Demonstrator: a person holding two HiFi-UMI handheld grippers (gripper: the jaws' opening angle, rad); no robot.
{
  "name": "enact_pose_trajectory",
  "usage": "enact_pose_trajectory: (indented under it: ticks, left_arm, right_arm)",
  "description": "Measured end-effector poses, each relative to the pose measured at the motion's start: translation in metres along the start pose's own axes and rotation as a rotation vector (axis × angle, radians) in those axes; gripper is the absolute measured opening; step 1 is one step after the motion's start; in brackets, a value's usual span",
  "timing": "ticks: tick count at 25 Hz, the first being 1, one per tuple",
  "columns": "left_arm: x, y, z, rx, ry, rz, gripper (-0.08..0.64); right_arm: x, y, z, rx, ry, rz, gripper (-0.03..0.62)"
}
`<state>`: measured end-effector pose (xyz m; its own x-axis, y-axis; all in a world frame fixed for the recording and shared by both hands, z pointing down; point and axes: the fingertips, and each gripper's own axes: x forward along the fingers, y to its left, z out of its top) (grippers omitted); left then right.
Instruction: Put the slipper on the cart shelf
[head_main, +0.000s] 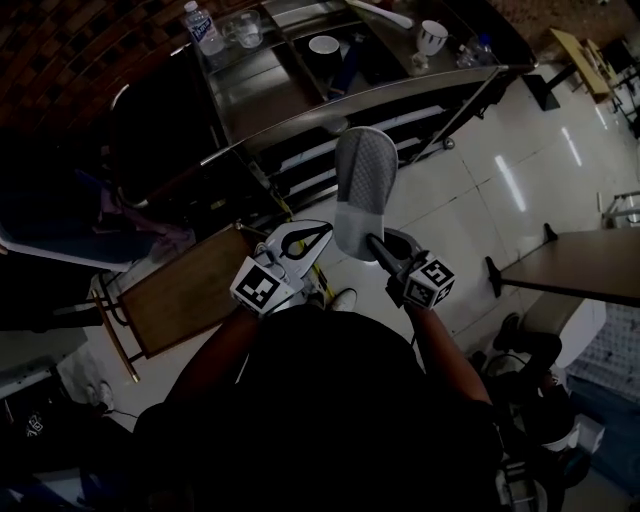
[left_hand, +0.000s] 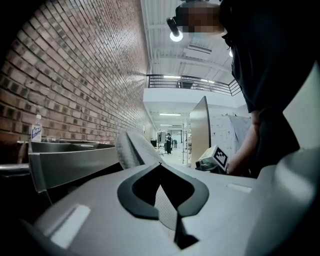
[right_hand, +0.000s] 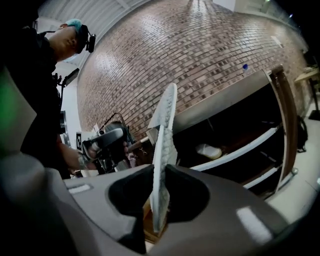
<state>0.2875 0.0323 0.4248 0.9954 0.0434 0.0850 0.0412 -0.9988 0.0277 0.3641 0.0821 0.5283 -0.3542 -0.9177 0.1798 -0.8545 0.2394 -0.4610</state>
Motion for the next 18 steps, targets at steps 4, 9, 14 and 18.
enact_pose_trajectory:
  ticks: [4,9,14,18]
  left_arm:
    - [-0.007,0.033,-0.001,0.005,-0.022,0.015,0.0]
    - [-0.012,0.058,-0.006,-0.045,-0.042,0.023,0.0]
    - [-0.012,0.076,-0.018,-0.061,-0.024,0.038,0.0]
    - [-0.011,0.086,-0.026,-0.082,-0.001,0.078,0.0]
  right_arm:
    - [0.015,-0.011,-0.025,0.014,0.084,-0.031,0.063]
    - [0.028,-0.026,-0.068,0.054,0.21,-0.048,0.063]
    - [0.049,-0.04,-0.093,0.127,0.284,0.002,0.063]
    - [0.067,-0.054,-0.11,0.202,0.34,0.056,0.063]
